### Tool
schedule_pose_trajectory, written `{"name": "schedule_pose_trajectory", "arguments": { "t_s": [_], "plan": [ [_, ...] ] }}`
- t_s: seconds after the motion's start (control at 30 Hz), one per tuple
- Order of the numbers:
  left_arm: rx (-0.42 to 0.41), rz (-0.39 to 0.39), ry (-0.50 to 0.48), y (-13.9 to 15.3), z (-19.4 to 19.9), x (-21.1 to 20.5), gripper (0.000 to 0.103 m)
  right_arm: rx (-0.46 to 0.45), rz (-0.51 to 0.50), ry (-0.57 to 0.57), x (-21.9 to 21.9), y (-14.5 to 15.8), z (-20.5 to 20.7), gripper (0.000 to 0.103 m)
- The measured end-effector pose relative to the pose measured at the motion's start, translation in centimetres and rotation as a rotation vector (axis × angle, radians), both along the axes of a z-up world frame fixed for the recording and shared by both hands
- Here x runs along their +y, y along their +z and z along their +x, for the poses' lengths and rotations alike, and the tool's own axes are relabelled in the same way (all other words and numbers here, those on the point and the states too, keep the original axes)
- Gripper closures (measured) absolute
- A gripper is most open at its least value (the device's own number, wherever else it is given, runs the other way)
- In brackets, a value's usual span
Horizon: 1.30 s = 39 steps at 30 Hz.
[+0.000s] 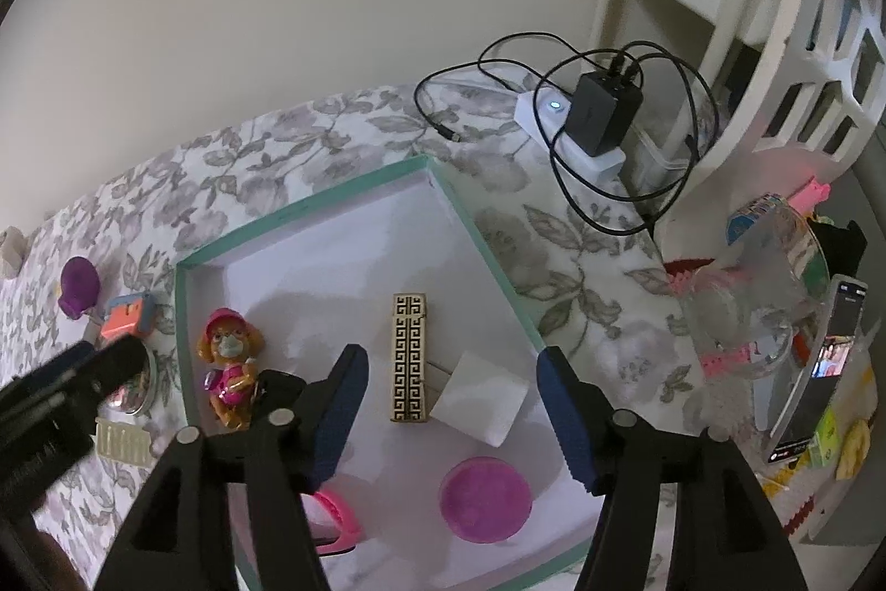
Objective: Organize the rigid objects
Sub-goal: 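Withdraw both tools from the box toward the charger and slotted holder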
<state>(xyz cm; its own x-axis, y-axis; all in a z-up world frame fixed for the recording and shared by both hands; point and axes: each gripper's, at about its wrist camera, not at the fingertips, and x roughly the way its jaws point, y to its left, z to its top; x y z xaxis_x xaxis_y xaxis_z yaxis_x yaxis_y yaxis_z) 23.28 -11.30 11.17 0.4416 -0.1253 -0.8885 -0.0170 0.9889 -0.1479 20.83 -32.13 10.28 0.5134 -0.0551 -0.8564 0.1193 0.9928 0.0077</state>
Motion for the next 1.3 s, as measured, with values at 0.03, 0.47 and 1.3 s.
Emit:
{"name": "schedule_pose_trajectory", "arguments": {
  "t_s": [0.03, 0.47, 1.3],
  "plan": [
    [0.005, 0.008, 0.016, -0.1, 0.1, 0.6, 0.036, -0.001, -0.003, 0.002, 0.1, 0.0, 0.0, 0.036],
    [0.043, 0.043, 0.130, -1.3, 0.6, 4.9, 0.028, -0.018, -0.002, 0.036, 1.5, 0.1, 0.1, 0.011],
    [0.003, -0.018, 0.356, 0.0, -0.9, 16.1, 0.001, -0.044, 0.015, 0.104, 5.1, 0.9, -0.2, 0.000]
  ]
}}
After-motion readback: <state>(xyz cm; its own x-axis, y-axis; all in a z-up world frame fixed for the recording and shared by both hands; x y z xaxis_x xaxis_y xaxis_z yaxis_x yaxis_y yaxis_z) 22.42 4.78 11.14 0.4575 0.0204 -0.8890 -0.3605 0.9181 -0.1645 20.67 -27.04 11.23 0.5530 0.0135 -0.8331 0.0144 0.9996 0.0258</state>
